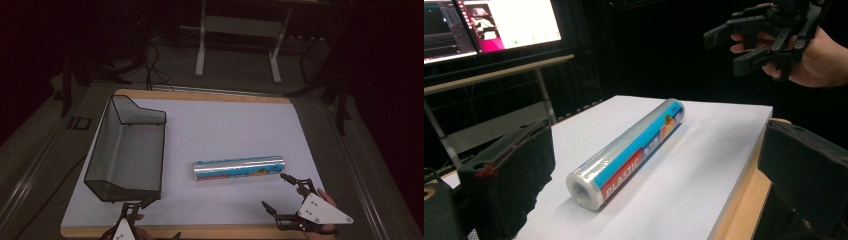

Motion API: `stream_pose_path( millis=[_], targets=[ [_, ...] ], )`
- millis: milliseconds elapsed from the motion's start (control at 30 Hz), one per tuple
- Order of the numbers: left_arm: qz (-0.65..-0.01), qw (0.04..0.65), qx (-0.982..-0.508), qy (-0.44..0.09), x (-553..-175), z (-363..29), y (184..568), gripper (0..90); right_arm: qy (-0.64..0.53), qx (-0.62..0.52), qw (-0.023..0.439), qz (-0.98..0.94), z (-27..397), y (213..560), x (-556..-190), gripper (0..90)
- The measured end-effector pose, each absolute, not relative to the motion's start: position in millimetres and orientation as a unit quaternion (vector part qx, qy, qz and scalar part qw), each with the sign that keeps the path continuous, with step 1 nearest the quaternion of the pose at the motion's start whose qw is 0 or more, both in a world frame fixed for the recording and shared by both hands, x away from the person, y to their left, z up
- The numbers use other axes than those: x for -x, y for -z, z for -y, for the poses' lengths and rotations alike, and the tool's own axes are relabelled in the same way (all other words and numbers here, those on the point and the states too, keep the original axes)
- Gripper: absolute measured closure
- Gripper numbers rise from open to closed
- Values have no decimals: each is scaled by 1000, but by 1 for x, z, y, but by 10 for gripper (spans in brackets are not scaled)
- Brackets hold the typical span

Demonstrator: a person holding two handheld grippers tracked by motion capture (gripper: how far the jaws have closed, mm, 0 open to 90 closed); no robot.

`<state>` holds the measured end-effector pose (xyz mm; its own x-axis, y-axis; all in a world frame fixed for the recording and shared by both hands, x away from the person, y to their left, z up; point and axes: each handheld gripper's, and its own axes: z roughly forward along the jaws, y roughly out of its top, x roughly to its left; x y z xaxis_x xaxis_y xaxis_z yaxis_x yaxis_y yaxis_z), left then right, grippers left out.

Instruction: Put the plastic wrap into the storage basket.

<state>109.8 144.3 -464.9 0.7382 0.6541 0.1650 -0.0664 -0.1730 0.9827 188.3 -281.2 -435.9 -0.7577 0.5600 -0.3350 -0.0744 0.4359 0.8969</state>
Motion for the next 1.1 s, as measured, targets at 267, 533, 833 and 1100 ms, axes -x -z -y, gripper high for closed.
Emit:
stream_pose_path(
  millis=[267,533,833,1100],
  targets=[
    [-209,609,-708,-291,-110,-145,465,26,-471,-139,235,-839,270,438,-197,188],
    [-210,609,-708,-291,-110,-145,466,25,-444,-149,176,-866,261,438,-214,130],
    [-212,613,-707,-283,-111,-145,466,26,-423,-185,183,-868,256,441,-230,93],
    [-211,610,-709,-285,-110,-144,466,25,-408,-174,178,-879,248,442,-243,94]
  ],
)
